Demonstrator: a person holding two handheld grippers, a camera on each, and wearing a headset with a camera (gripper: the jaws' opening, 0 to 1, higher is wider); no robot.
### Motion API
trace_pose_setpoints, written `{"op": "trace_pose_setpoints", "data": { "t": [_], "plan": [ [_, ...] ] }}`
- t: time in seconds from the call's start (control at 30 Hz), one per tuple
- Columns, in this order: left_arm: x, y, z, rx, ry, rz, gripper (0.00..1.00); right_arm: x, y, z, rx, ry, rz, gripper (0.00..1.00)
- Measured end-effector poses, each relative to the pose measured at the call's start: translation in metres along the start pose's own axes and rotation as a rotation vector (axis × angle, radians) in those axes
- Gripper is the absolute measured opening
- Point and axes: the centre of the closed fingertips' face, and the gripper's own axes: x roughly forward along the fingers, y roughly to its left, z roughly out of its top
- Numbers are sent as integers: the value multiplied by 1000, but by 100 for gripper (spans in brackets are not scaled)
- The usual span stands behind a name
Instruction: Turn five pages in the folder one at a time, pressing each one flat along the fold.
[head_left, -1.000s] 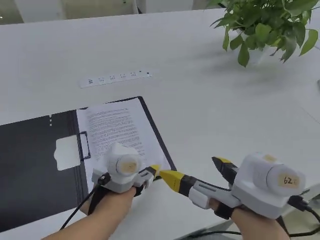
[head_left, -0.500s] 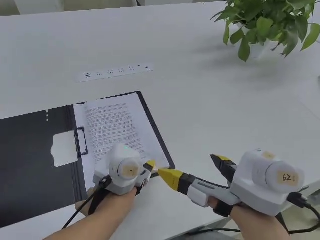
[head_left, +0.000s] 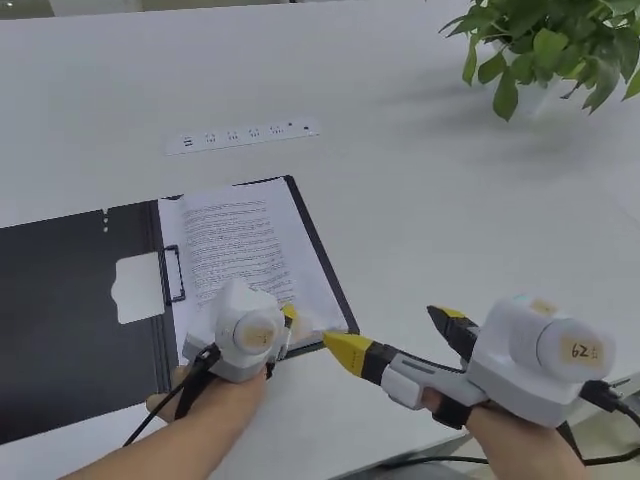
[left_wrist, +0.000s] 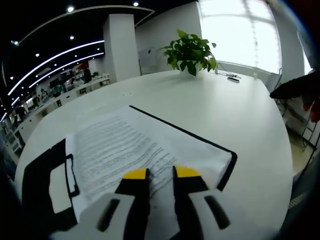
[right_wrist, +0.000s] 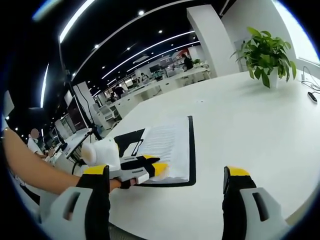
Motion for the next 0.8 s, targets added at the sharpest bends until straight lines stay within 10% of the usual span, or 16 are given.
{"op": "trace_pose_setpoints", "data": {
  "t": [0.4,0.8],
  "plan": [
    [1,9,1,11,11,49,3,27,8,-5,-22,53,60,85],
    [2,12,1,-79,1,56,1,66,6,-22,80,109,95,51]
  ]
}}
